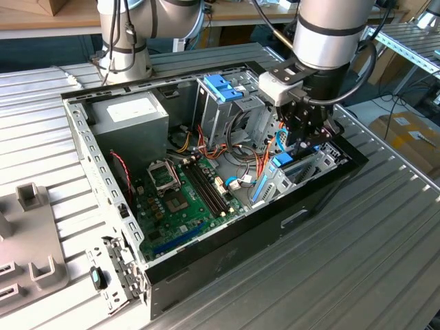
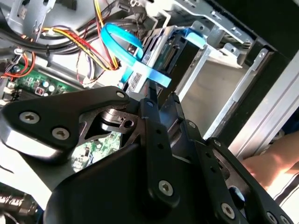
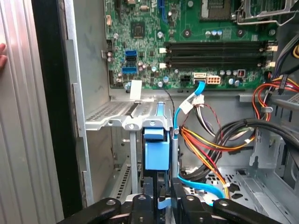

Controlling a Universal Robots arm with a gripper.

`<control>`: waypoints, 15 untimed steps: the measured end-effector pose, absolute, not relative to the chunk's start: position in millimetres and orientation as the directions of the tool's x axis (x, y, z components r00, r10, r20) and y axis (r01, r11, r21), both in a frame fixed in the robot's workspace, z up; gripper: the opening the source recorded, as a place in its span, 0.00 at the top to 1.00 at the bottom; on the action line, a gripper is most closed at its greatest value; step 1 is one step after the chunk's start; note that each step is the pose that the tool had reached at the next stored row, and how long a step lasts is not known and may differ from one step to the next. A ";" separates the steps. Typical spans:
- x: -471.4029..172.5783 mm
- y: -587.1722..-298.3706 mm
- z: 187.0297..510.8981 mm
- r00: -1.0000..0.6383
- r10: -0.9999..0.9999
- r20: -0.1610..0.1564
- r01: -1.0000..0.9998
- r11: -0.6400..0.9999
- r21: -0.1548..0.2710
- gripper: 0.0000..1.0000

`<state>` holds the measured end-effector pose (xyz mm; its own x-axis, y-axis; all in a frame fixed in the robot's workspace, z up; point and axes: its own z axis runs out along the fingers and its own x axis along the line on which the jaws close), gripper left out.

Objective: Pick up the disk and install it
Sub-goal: 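Insert the first disk wire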

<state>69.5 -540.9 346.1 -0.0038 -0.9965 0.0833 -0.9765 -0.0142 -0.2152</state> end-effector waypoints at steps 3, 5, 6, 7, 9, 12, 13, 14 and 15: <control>71.1 -540.5 346.6 -0.005 -0.996 0.084 -0.980 -0.011 -0.198 0.71; 71.5 -539.7 347.4 -0.007 -0.996 0.083 -0.982 -0.009 -0.189 0.71; 71.4 -538.9 348.2 -0.008 -0.996 0.083 -0.983 -0.007 -0.182 0.71; 71.5 -538.5 348.4 -0.009 -0.996 0.083 -0.984 -0.006 -0.179 0.71; 71.5 -537.5 348.8 -0.012 -0.997 0.083 -0.985 -0.003 -0.172 0.71; 71.8 -537.1 349.0 -0.017 -0.996 0.083 -0.987 0.003 -0.159 0.71; 72.5 -537.0 349.0 -0.018 -0.996 0.083 -0.988 0.005 -0.156 0.71; 72.6 -537.0 349.0 -0.018 -0.996 0.083 -0.988 0.005 -0.156 0.71; 73.3 -537.0 348.9 -0.018 -0.996 0.083 -0.988 0.005 -0.154 0.71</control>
